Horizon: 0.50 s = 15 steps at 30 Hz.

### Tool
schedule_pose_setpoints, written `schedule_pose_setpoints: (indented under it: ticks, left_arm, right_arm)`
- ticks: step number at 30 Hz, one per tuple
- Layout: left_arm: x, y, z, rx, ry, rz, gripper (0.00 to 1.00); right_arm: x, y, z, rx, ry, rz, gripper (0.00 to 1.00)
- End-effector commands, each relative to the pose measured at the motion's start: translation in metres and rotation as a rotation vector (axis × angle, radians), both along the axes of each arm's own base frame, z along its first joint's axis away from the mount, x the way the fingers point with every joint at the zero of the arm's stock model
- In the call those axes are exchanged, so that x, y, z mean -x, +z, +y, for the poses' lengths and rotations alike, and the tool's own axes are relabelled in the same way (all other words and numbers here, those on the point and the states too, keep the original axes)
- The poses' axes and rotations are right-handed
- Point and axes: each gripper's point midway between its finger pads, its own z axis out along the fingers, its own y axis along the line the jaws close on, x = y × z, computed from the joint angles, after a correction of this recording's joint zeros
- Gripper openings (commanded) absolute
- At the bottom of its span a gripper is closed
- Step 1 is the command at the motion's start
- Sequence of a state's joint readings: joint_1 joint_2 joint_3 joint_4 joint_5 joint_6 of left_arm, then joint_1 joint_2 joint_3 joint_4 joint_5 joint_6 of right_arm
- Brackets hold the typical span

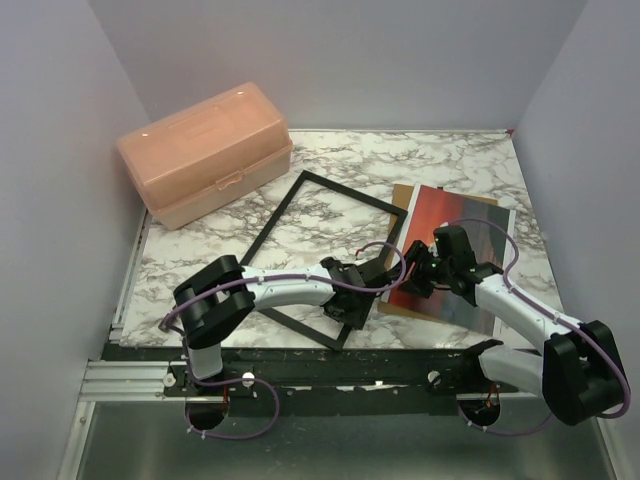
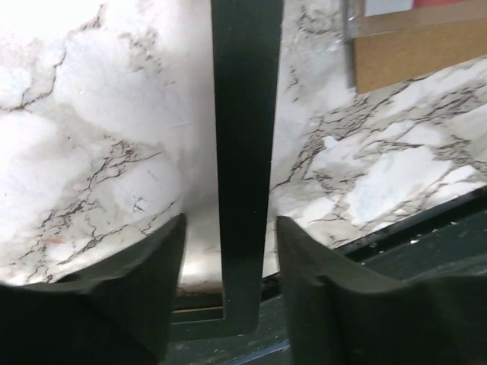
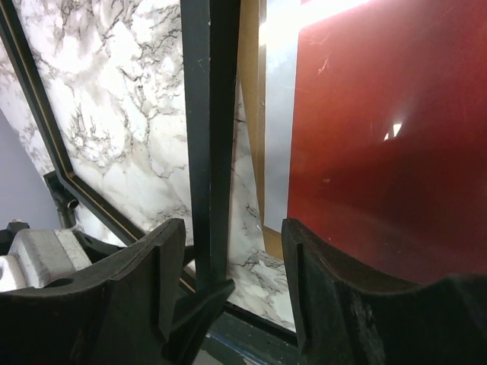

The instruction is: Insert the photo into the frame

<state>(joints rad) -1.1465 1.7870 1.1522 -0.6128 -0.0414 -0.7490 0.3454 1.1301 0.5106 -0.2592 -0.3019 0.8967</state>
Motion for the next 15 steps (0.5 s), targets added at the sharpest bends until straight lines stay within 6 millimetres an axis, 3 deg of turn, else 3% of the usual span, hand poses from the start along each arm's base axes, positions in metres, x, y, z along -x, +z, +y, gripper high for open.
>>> schedule_pose_setpoints:
  ticks: [1,7,15]
  left_arm:
    - [-0.003,-0.003,0.012,-0.077,0.018,-0.045,0.41]
    - [-0.002,0.005,0.009,-0.030,0.005,-0.052,0.01]
    - [0.002,0.038,0.013,0.074,0.024,-0.082,0.00]
  right_arm:
    - [0.010,-0.001,0.005,-0.033,0.050,0.042,0.60]
    - [0.013,0.002,0.008,-0.054,0.081,0.034,0.62]
    - [0.015,0.007,0.014,-0.096,0.099,0.013,0.79]
